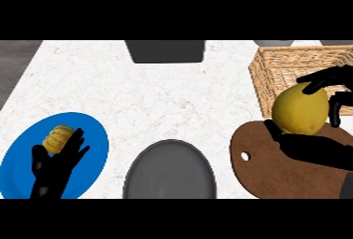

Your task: Pick the lemon from the cutting board and place it in the basket

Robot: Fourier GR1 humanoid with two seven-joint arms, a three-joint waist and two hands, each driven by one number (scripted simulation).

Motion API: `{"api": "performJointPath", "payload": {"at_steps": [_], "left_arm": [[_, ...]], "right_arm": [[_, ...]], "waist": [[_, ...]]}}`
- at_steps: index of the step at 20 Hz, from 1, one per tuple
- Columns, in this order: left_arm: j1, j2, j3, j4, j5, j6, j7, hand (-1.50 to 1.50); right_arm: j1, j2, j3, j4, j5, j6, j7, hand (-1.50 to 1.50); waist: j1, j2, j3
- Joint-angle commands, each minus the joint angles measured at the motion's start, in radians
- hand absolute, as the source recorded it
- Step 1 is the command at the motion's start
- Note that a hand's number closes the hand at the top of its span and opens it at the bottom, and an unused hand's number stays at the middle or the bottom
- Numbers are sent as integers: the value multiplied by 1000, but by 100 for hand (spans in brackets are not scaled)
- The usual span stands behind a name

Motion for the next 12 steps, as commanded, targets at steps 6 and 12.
{"api": "performJointPath", "payload": {"at_steps": [6,12], "left_arm": [[22,-19,-21,92,-27,-22,-11,0],[-80,-12,1,110,-25,-11,89,0]], "right_arm": [[-361,-223,-307,184,-183,121,174,150],[-355,-331,-385,337,-235,145,86,150]], "waist": [[16,12,-8],[8,14,-7]]}}
